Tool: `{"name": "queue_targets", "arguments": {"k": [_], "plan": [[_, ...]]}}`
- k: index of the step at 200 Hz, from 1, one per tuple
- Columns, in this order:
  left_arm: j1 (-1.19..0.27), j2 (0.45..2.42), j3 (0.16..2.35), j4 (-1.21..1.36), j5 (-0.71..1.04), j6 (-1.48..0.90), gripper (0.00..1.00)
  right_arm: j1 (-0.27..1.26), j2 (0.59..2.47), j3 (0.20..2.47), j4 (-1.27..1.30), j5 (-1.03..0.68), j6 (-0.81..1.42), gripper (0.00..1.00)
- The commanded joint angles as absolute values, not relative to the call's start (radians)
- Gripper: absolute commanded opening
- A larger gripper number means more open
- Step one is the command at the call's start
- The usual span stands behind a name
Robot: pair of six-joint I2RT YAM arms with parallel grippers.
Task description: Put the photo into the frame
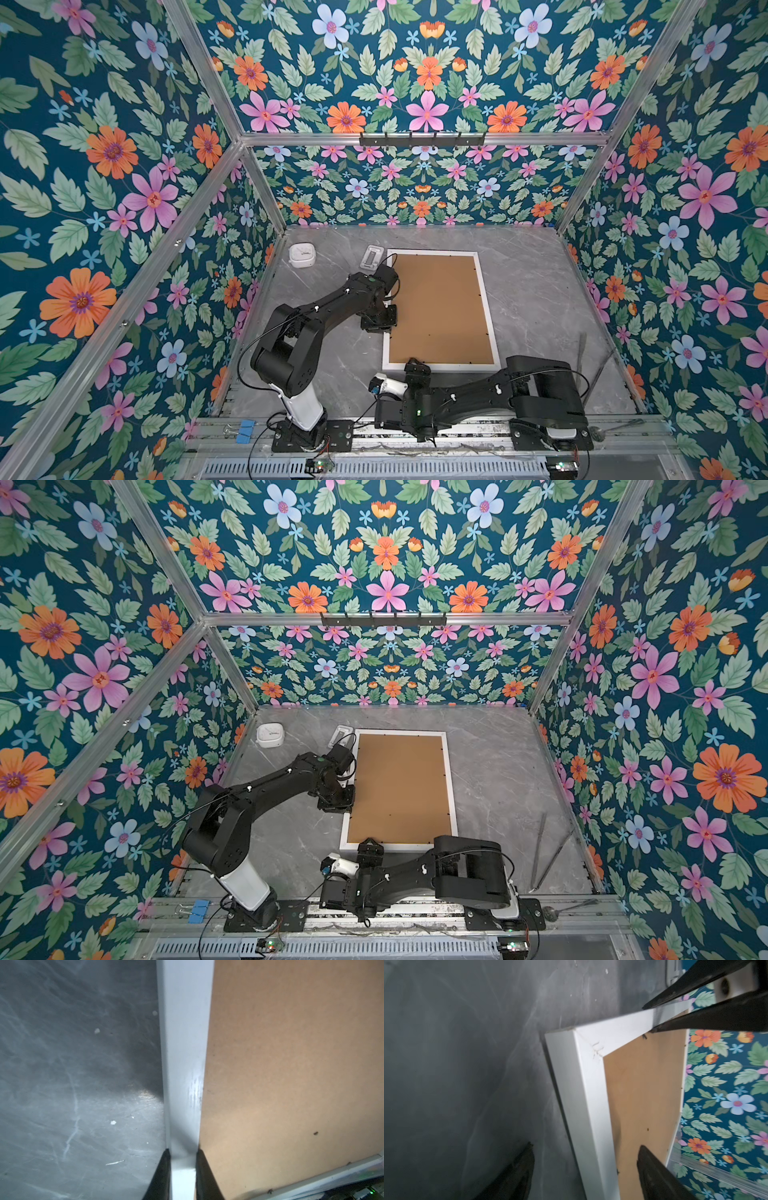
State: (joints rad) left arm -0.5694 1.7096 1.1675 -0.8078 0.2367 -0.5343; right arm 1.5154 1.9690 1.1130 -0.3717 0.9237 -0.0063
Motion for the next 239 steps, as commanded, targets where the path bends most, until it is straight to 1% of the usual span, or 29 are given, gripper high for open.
{"name": "queue_targets", "arguments": {"k": [1, 13, 44, 54, 90, 107, 116, 120, 137, 150, 170, 188, 203, 239], "plan": [[-0.572, 1.706, 1.166, -0.816, 0.257, -0.527, 0.0, 1.513, 2.031, 1.117, -0.384, 0.977, 0.016, 0.78], [-0.574, 1.704, 1.16, -0.813, 0.259, -0.529, 0.0, 1.513, 2.062, 1.13, -0.409, 1.006, 0.053, 0.76], [-0.574, 1.704, 1.158, -0.813, 0.258, -0.528, 0.0, 1.513, 2.119, 1.134, -0.418, 1.009, 0.098, 0.63], [-0.574, 1.706, 1.158, -0.814, 0.257, -0.526, 0.0, 1.514, 2.136, 1.144, -0.442, 1.054, 0.12, 0.61], [-0.574, 1.705, 1.168, -0.817, 0.252, -0.526, 0.02, 1.516, 2.142, 1.154, -0.486, 1.108, 0.183, 0.42], [-0.574, 1.701, 1.18, -0.82, 0.253, -0.529, 0.06, 1.516, 2.135, 1.148, -0.482, 1.131, 0.185, 0.35], [-0.574, 1.7, 1.189, -0.826, 0.251, -0.529, 0.1, 1.516, 2.132, 1.147, -0.483, 1.143, 0.183, 0.32], [-0.574, 1.701, 1.194, -0.83, 0.248, -0.528, 0.13, 1.516, 2.132, 1.147, -0.483, 1.15, 0.181, 0.29], [-0.574, 1.7, 1.225, -0.865, 0.234, -0.517, 0.21, 1.516, 2.121, 1.149, -0.483, 1.154, 0.167, 0.09], [-0.572, 1.694, 1.246, -0.888, 0.221, -0.51, 0.28, 1.517, 2.114, 1.149, -0.484, 1.157, 0.157, 0.0], [-0.568, 1.684, 1.273, -0.91, 0.213, -0.504, 0.4, 1.516, 2.102, 1.151, -0.488, 1.164, 0.153, 0.0], [-0.559, 1.676, 1.303, -0.945, 0.196, -0.488, 0.47, 1.516, 2.079, 1.149, -0.493, 1.154, 0.147, 0.0], [-0.549, 1.655, 1.329, -0.963, 0.177, -0.482, 0.55, 1.516, 2.06, 1.147, -0.489, 1.135, 0.125, 0.0], [-0.487, 1.595, 1.361, -0.961, 0.175, -0.468, 0.58, 1.498, 1.972, 1.164, -0.511, 1.103, 0.105, 0.0]]}}
